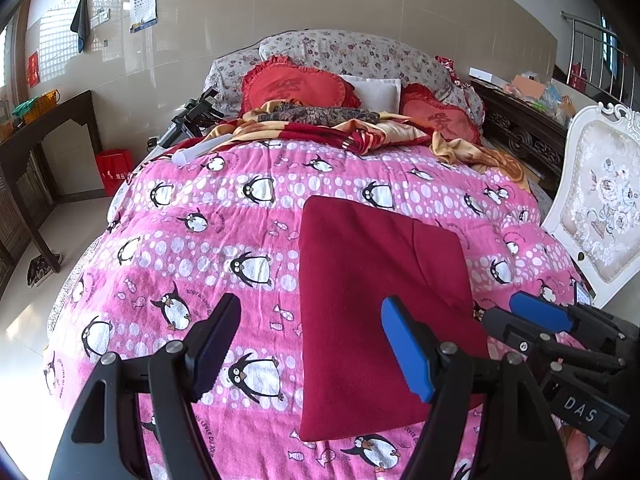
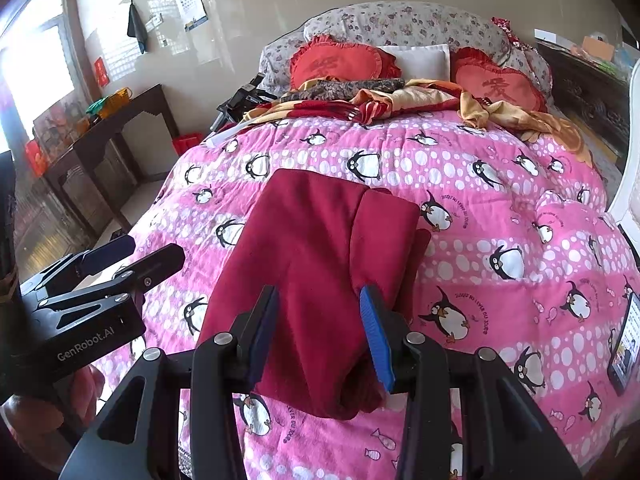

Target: Fold small clothes

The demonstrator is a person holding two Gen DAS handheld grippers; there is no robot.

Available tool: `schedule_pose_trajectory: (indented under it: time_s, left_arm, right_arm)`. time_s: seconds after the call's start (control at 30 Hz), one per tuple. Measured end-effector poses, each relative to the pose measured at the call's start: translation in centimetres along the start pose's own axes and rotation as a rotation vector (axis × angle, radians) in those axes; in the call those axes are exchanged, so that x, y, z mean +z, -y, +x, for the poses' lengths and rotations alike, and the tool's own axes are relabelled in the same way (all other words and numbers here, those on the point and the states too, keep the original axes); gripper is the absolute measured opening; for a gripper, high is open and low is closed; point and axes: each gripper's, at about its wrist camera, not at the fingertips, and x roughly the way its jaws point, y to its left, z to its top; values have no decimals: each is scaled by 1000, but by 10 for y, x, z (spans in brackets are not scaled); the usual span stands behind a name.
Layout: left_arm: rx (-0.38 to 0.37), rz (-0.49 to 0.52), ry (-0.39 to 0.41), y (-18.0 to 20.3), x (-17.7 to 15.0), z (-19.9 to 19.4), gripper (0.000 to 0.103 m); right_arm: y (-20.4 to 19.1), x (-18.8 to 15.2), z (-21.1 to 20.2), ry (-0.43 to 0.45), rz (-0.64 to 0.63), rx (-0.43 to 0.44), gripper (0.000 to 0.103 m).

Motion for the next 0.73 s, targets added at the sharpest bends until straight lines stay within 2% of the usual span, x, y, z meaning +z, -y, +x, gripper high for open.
schedule_pose_trajectory:
  time_s: [0.73]
  left_arm:
    - [-14,6,-10,-6,-2,12,78]
  right_arm:
    - [2,-1,9,-22,1,4,14]
